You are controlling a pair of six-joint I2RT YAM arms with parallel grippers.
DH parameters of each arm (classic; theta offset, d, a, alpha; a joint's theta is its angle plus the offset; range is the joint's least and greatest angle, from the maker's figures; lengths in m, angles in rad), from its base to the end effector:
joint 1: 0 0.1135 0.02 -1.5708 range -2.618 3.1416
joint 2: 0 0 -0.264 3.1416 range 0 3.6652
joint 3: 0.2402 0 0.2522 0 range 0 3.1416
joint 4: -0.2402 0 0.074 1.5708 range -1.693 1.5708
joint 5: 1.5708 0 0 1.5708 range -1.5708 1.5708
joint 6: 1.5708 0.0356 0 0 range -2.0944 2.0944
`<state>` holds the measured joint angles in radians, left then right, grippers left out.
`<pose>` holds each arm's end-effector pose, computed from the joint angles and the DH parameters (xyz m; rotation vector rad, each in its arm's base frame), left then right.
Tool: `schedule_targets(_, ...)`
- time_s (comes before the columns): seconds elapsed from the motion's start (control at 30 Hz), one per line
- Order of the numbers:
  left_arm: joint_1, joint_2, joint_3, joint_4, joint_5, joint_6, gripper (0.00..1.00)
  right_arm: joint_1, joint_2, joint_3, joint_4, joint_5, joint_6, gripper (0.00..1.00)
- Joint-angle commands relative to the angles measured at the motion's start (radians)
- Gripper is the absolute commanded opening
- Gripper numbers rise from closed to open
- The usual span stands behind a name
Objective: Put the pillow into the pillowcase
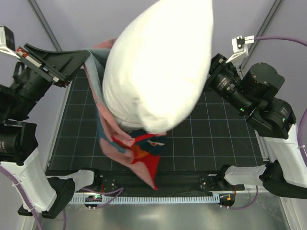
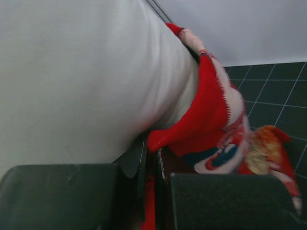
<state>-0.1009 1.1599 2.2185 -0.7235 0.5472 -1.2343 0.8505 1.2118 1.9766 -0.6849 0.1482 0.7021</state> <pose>0.0786 -0.0266 0.6328 -0.2724 1.4120 -1.4600 0.1169 0.1253 0.5823 0.0097 1.6009 1.1266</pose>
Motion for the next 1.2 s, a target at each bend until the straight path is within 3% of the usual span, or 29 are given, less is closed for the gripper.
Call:
schedule_targets(0.0,0.000,0.067,0.170,0.219,0.051,-0.162,0.00,0.002,0.011,-0.067,0.126,-0.065,0.007,0.04)
schedule_targets(0.1,-0.002,-0.011,-0.009,0.228,0.054,-0.117,0.00,0.002,0.020,0.029,0.134,-0.101,0.010,0.04)
schedule_targets(0.2,-0.002,-0.172,-0.355,0.285,0.004,-0.085,0.00,0.002,0.054,0.227,0.105,-0.104,0.000,0.04)
schedule_targets(0.3,-0.002,-0.273,-0.552,0.305,-0.029,-0.077,0.00,0.002,0.084,0.399,0.104,-0.105,0.007,0.04)
schedule_targets(0.37,-0.002,-0.293,-0.576,0.315,-0.056,-0.083,0.00,0.004,0.075,0.427,0.133,-0.102,0.014,0.04)
schedule_targets(0.5,-0.002,-0.186,-0.342,0.319,-0.044,-0.119,0.01,0.001,0.046,0.326,0.128,-0.072,-0.001,0.04)
schedule_targets(0.53,0.000,-0.143,-0.162,0.309,-0.030,-0.161,0.01,0.002,0.037,0.233,0.131,-0.046,-0.007,0.04)
schedule_targets(0.63,0.000,0.022,0.187,0.312,0.010,-0.268,0.00,0.002,0.000,0.019,0.180,-0.022,-0.023,0.04)
schedule_targets(0.7,0.000,0.075,0.277,0.363,0.028,-0.316,0.01,0.002,-0.012,-0.103,0.251,-0.048,-0.004,0.04)
schedule_targets(0.8,0.000,0.026,0.106,0.530,0.049,-0.364,0.01,0.002,-0.037,-0.159,0.329,-0.097,0.011,0.04)
schedule_targets(0.9,0.000,-0.189,-0.373,0.599,-0.022,-0.253,0.01,0.002,-0.122,-0.151,0.480,-0.122,-0.010,0.04)
schedule_targets(0.93,0.000,-0.190,-0.375,0.599,-0.048,-0.252,0.01,0.002,-0.147,-0.150,0.481,-0.131,-0.027,0.04)
schedule_targets(0.97,0.000,-0.271,-0.555,0.599,-0.068,-0.208,0.00,0.002,-0.176,-0.150,0.590,-0.134,-0.044,0.04)
schedule_targets(1.07,0.000,-0.432,-0.856,0.619,-0.183,-0.177,0.00,0.002,-0.269,-0.150,0.774,-0.171,-0.098,0.04)
schedule_targets(1.17,0.000,-0.527,-0.962,0.645,-0.271,-0.148,0.00,0.002,-0.329,-0.127,0.834,-0.073,-0.182,0.04)
